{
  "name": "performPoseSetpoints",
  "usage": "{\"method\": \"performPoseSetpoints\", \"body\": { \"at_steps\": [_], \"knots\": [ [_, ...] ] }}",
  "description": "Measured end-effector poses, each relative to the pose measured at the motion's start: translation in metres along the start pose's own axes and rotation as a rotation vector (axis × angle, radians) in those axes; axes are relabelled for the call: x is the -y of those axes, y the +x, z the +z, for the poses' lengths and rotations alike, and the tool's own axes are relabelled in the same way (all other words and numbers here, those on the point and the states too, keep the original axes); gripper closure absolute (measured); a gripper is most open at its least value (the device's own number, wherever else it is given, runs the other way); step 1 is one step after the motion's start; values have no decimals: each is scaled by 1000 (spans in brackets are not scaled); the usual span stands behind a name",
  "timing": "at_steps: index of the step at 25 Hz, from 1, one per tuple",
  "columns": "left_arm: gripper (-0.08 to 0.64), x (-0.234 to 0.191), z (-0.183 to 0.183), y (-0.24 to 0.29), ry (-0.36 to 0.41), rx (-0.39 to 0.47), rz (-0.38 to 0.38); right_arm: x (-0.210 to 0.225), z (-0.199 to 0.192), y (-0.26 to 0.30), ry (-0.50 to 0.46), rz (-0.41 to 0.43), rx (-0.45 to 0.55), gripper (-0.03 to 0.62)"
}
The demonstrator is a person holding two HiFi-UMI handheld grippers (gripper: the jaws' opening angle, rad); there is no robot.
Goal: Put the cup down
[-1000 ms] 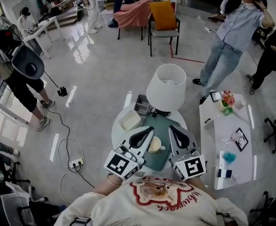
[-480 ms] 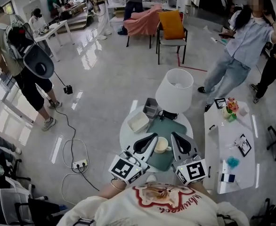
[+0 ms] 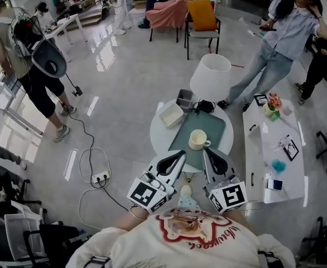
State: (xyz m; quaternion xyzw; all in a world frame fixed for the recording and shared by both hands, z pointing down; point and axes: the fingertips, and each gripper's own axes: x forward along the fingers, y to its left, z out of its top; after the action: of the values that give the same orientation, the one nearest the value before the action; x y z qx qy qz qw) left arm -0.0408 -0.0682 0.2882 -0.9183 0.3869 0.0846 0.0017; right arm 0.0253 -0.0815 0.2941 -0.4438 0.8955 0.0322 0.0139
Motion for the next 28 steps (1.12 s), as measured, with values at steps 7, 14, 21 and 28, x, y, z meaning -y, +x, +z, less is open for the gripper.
{"method": "performPoseSetpoints", "body": {
  "at_steps": [7, 14, 21, 28],
  "knots": [
    [543, 38, 12, -73, -7, 12, 17, -66, 5, -51, 4, -2, -3, 565],
    [543, 75, 18, -114, -12, 26, -3, -102, 14, -96, -8, -22, 5, 563],
    [543, 110, 23, -130, -2, 22, -31, -118, 22, -127, -12, -24, 23, 563],
    [543, 142, 24, -144, 23, 19, -34, -132, 30, -163, -6, -20, 38, 563]
  ]
}}
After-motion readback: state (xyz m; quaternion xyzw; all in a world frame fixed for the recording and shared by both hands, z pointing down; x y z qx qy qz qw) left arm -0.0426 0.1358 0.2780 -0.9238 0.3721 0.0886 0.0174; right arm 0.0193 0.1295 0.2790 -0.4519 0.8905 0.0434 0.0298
